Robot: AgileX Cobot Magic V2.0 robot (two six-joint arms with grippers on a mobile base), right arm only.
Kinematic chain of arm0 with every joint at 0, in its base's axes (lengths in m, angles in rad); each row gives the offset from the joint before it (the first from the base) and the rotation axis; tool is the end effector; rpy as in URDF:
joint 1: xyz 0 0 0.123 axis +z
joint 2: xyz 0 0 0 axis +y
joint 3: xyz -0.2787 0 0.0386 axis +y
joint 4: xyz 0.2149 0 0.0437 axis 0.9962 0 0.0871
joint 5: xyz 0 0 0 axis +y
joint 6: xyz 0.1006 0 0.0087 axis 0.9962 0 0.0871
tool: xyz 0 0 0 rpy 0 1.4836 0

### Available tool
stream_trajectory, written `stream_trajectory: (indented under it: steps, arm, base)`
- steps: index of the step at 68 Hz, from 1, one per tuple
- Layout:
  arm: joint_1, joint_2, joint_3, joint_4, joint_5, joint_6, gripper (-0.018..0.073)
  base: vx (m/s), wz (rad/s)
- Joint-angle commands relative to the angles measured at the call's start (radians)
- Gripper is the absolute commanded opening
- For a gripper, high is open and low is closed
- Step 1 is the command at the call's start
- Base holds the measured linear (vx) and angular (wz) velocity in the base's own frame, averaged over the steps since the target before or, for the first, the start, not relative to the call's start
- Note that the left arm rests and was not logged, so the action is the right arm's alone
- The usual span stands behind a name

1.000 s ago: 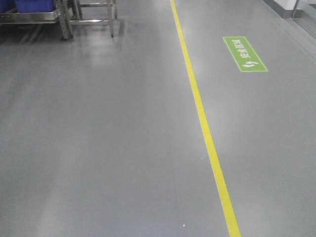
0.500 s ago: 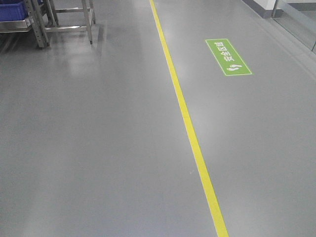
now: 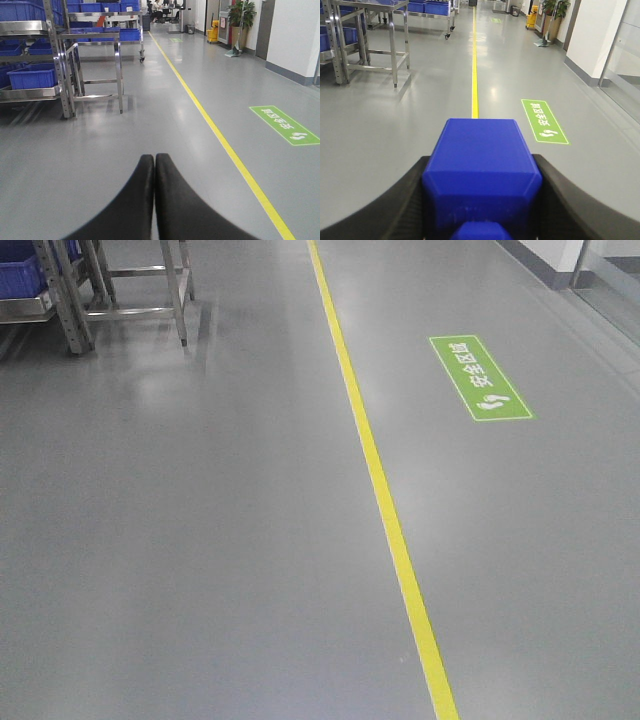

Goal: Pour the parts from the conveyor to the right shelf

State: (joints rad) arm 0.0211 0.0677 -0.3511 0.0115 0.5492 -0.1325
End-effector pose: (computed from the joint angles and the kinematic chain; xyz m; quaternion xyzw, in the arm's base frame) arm 0.0180 0.0010 0.2644 -0.0570 0.7652 -0.0303 0.6405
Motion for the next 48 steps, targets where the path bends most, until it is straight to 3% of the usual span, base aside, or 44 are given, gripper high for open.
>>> stream_trajectory:
  steps: [1,48]
  arm:
    - [-0.002,0.015,-0.027,-0.002,-0.084,-0.011,-0.0006]
    - [-0.002,0.015,-0.027,-0.002,-0.084,-0.011,-0.0006]
  base:
    - [0.55,0.05]
    - [0.50,0.08]
